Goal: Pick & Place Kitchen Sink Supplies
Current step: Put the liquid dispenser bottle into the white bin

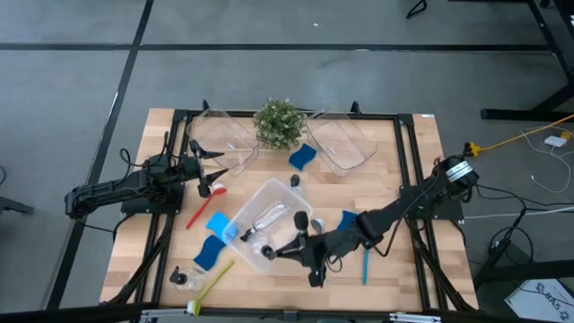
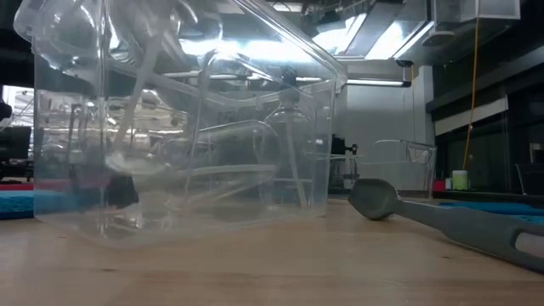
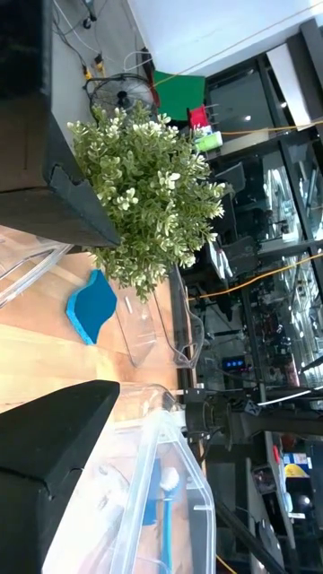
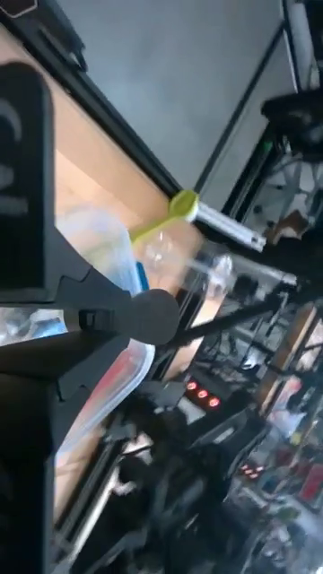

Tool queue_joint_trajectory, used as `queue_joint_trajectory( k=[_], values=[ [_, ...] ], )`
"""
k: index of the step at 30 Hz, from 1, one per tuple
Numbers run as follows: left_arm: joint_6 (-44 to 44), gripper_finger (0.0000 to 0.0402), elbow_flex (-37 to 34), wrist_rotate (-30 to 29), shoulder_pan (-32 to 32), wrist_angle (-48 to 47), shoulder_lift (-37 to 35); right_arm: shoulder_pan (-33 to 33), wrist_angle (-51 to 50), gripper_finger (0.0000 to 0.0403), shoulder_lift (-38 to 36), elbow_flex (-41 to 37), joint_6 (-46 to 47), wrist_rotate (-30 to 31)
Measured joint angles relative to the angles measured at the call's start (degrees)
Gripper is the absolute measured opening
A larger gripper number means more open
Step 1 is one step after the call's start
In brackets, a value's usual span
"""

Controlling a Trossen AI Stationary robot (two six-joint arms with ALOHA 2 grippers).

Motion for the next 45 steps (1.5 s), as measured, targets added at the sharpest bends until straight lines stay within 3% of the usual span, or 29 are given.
queue_joint_trajectory(
  k=[9, 20, 27, 38, 45],
  values=[
    [0.0, 0.0251, 0.02, -0.02, 0.0, 0.02, 0.0, -5.48, -11.57, 0.0037, -4.64, 0.04, 14.55, -0.11],
    [-0.02, 0.0251, 0.02, 0.0, 0.0, 0.01, -0.02, -10.79, -17.91, 0.004, -5.92, 0.04, 22.41, -0.44],
    [-0.02, 0.0251, 0.02, 0.0, 0.0, -0.01, 0.0, -11.19, -19.12, 0.0048, -5.92, 0.04, 19.89, 3.16],
    [-0.01, 0.0251, 0.02, 0.0, 0.0, 0.02, 0.0, -12.21, -23.67, 0.0052, -5.94, 0.11, 14.73, 3.24],
    [0.01, 0.0251, 0.02, 0.0, 0.0, -0.01, -0.01, -13.49, -28.49, 0.0112, -5.77, 0.04, 11.58, 4.47]
  ],
)
